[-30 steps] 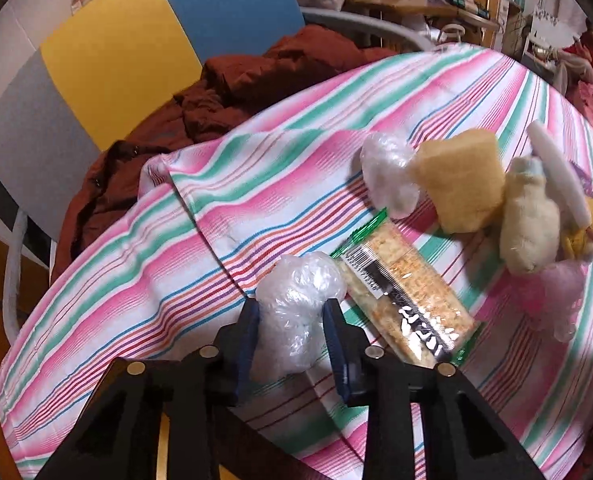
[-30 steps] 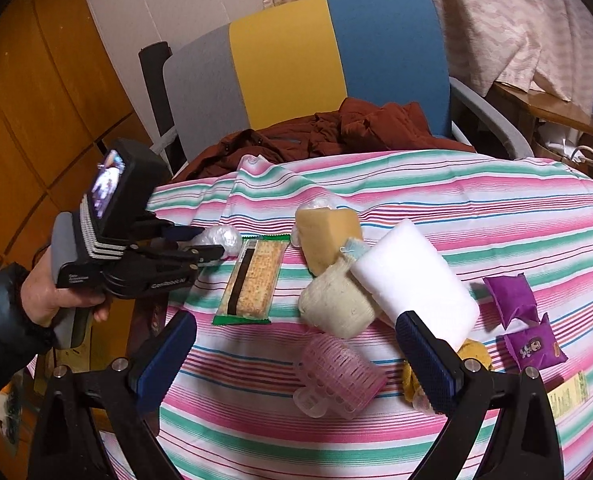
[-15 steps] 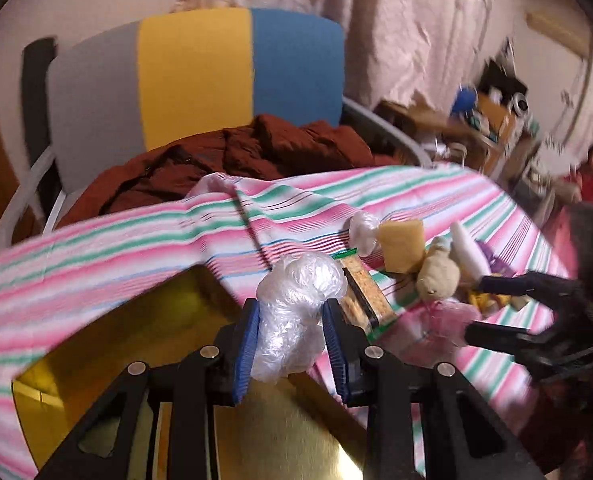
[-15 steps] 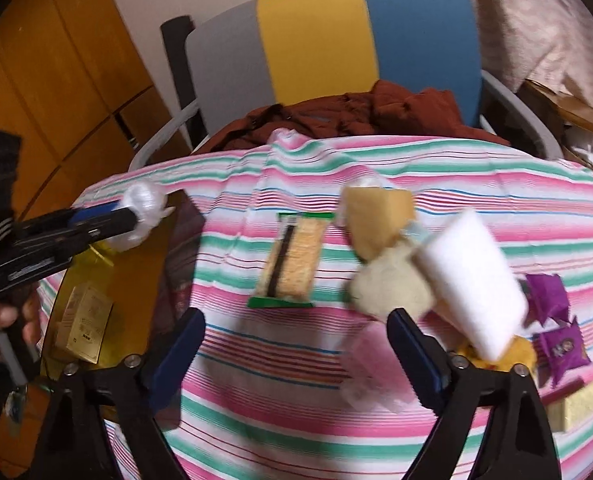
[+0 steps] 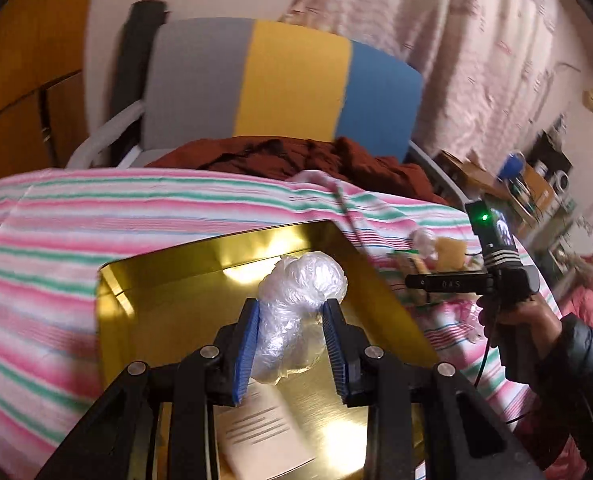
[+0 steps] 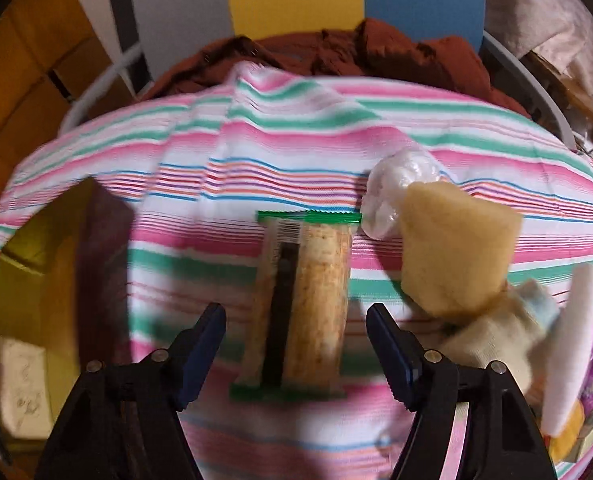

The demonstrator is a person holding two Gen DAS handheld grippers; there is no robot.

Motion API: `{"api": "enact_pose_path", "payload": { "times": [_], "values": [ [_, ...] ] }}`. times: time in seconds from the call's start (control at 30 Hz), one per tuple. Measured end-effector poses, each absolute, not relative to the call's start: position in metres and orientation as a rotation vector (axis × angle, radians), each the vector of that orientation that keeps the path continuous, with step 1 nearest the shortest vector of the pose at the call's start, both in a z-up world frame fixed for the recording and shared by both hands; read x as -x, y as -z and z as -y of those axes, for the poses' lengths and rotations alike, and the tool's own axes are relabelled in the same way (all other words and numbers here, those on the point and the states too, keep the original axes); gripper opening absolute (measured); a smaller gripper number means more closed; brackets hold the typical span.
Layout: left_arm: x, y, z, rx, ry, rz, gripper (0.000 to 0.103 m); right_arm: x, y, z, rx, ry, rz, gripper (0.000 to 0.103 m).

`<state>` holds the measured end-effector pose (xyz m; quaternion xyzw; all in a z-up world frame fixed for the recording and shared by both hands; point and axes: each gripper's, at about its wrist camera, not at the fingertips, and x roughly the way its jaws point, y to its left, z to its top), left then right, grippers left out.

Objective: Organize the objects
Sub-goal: 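Grasp the cracker packet with the right tool while the left tool carries the bag to the tray, then release the bag in the tray with the left tool while the right tool drops the cracker packet in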

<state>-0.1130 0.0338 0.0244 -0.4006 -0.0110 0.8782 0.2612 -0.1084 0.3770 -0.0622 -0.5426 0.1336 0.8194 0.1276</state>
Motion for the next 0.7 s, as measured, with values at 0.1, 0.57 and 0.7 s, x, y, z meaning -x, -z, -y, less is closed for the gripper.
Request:
{"api": "enact_pose_path", "payload": {
  "times": [0.1,0.57,0.7],
  "values": [
    [0.114,-0.019,-0.009,1.101,-2.425,0.069,0.032,0.111,0.067,-0.373,1.592,-2.381,-0.325,0.046],
    [0.147,0.009,0.042,1.238,-2.582,0.147,0.037,0.073,-0.016,-0.316,1.376,-2.671,-0.297,0.046],
    [0.145,0.007,0.052,1.248,-2.620,0.194,0.048,0.082,-0.024,-0.273,1.417,-2.767,-0.274,0.046]
  ]
}}
